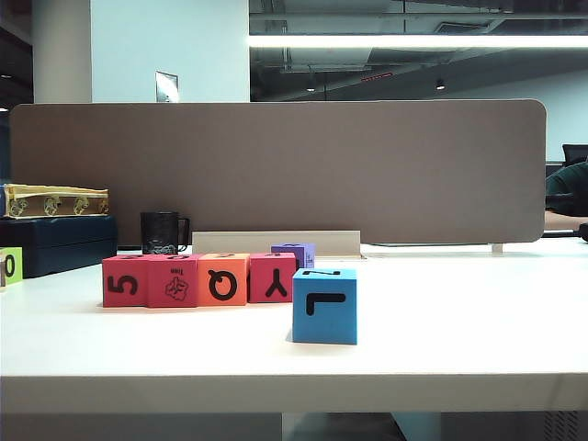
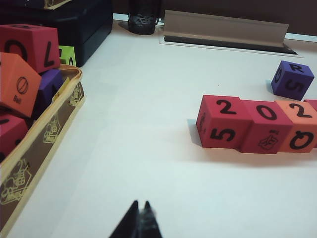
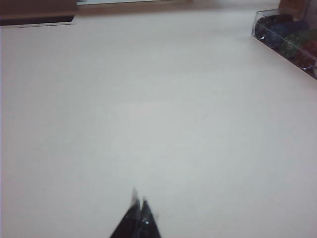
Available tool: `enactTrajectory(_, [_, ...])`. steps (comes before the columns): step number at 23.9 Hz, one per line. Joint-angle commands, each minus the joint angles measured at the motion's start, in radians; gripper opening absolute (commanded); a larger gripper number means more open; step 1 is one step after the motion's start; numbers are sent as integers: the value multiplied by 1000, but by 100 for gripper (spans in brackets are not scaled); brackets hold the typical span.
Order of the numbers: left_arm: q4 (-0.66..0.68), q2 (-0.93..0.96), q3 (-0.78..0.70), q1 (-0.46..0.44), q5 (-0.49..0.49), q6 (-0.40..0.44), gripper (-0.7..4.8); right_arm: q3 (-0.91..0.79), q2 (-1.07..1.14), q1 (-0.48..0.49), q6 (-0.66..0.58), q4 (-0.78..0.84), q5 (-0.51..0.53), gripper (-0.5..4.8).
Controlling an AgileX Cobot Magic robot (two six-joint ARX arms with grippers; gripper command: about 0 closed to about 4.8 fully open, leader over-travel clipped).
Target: Select the appropriate blocks from the scattered letter blocks on the table and arrange them in a row to spell out "2024".
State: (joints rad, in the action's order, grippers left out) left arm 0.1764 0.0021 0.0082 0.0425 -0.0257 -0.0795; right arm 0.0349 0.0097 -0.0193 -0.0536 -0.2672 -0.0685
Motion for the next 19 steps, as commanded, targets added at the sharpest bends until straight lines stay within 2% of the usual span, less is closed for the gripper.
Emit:
enactTrajectory(1, [6,1,2,1,-5,0,-5,-3,-13,-1,27,10,4,-1])
enactTrajectory(19, [6,1,2,1,-5,0,-5,-3,-13,1,8,13,19,-1])
